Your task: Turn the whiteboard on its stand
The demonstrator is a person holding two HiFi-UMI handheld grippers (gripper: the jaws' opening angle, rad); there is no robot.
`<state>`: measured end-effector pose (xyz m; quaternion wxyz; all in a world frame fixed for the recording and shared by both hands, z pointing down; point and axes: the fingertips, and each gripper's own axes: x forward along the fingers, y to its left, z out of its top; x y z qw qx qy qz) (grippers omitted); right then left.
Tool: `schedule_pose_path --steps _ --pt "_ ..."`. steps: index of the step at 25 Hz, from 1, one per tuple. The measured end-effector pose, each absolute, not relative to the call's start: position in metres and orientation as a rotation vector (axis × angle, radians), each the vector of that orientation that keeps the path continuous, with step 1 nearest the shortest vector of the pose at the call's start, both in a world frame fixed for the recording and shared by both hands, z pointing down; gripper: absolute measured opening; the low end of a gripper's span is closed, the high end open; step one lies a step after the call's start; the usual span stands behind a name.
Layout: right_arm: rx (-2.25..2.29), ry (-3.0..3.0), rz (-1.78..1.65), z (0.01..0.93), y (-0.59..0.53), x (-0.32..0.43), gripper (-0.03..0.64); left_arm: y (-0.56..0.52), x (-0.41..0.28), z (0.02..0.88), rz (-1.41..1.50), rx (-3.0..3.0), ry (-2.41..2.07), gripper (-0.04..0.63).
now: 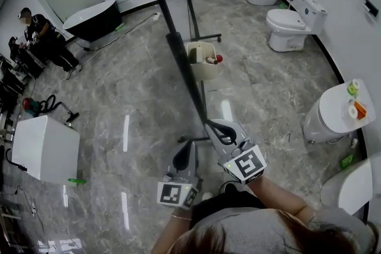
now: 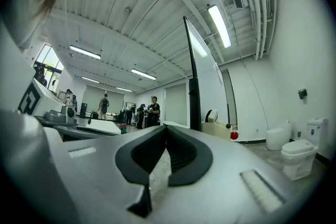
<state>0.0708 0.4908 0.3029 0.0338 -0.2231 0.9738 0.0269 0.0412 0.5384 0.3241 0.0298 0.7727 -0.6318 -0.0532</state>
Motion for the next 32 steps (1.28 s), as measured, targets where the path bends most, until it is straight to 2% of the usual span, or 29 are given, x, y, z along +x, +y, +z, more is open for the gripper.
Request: schedule_pose_path --steps 8,16,32 --pt "-0.689 2.946 0.028 0.288 0.526 0.076 -0.006 0.569 0.030 0.323 -0.184 2.421 -1.922 0.000" --pt "-0.772 2.910 -0.012 0.287 0.609 0.073 -0.006 0.651 0.020 0.317 -0.145 2.482 -1.864 -0.002" --pt "-0.874 2.871 0.034 0.281 0.720 0.116 0.003 0.750 0.076 0.317 -0.182 2.581 -1.678 -0.001"
